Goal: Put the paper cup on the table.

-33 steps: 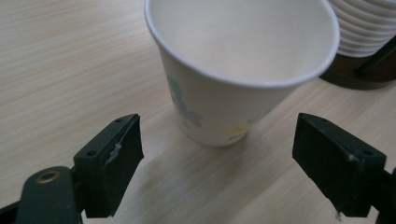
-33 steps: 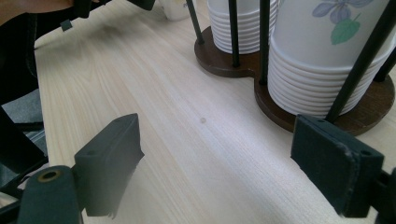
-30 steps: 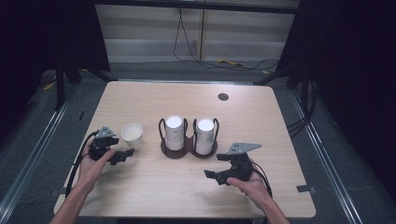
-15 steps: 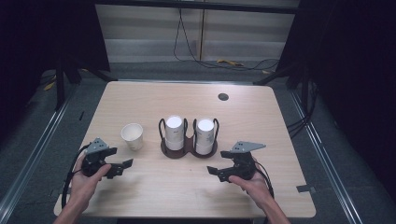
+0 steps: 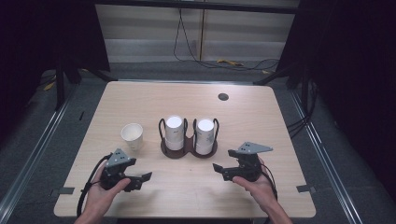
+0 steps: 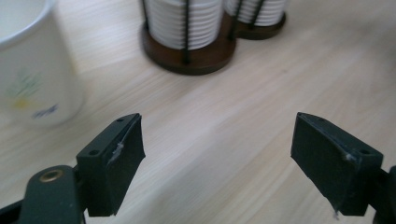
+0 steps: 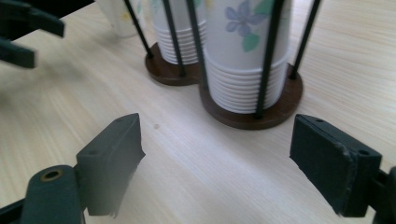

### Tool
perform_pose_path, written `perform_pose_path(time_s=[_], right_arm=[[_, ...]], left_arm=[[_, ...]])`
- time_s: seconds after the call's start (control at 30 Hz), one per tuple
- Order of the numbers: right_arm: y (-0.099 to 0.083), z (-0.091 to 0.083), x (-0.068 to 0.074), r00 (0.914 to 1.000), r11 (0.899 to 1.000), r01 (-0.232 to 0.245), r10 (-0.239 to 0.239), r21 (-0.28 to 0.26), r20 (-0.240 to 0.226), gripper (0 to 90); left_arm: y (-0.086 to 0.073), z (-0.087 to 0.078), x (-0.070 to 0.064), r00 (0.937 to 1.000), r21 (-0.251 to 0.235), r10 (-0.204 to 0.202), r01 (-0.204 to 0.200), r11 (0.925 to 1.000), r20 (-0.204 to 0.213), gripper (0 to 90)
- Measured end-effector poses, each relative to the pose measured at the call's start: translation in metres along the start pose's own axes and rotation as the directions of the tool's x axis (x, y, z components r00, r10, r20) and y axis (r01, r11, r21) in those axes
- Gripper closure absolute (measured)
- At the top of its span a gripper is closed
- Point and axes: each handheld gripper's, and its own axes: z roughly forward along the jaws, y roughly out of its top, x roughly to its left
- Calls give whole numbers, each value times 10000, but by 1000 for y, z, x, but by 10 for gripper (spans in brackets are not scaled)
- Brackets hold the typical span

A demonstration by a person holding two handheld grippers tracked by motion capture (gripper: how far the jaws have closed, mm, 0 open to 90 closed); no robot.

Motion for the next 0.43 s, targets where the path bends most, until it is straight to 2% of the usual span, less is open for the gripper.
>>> perform_pose_path(time_s=[0.03,0.07,0.13,0.17,0.23,0.27,0.3,0.33,0.37,0.43], right_arm=[[-3,-2,-1,9989,9998,-188,189,-20,418,160],[-6,-3,-1,9978,9996,-283,287,-73,604,159],[-8,-3,-3,9973,9992,-381,387,-107,623,155],[-14,-2,-4,9930,9984,-562,552,75,1040,153],[-16,-2,-5,9907,9978,-644,622,146,1210,151],[-21,0,-8,9867,9964,-805,757,280,1440,151],[-22,1,-9,9844,9960,-782,701,443,1613,151],[-24,4,-10,9788,9955,-645,495,699,1986,150],[-25,6,-11,9767,9955,-589,421,746,2103,151],[-26,7,-12,9737,9942,-660,455,854,2232,151]], left_arm=[[1,3,-5,9999,-213,-123,125,9997,70,169],[0,5,-5,9996,-302,-128,136,9995,251,166],[-3,9,-5,9998,-383,8,0,9993,211,165],[-8,13,-3,9999,-544,21,-14,9985,128,165],[-12,15,0,9998,-611,58,-45,9981,203,165],[-17,18,5,9992,-562,-17,40,9984,409,165],[-17,18,9,9994,-545,39,-21,9985,331,166],[-17,16,11,9996,-766,-245,256,9967,152,167],[-16,16,12,9984,-880,-540,550,9946,142,166],[-16,15,12,9984,-841,-492,514,9951,275,165]])
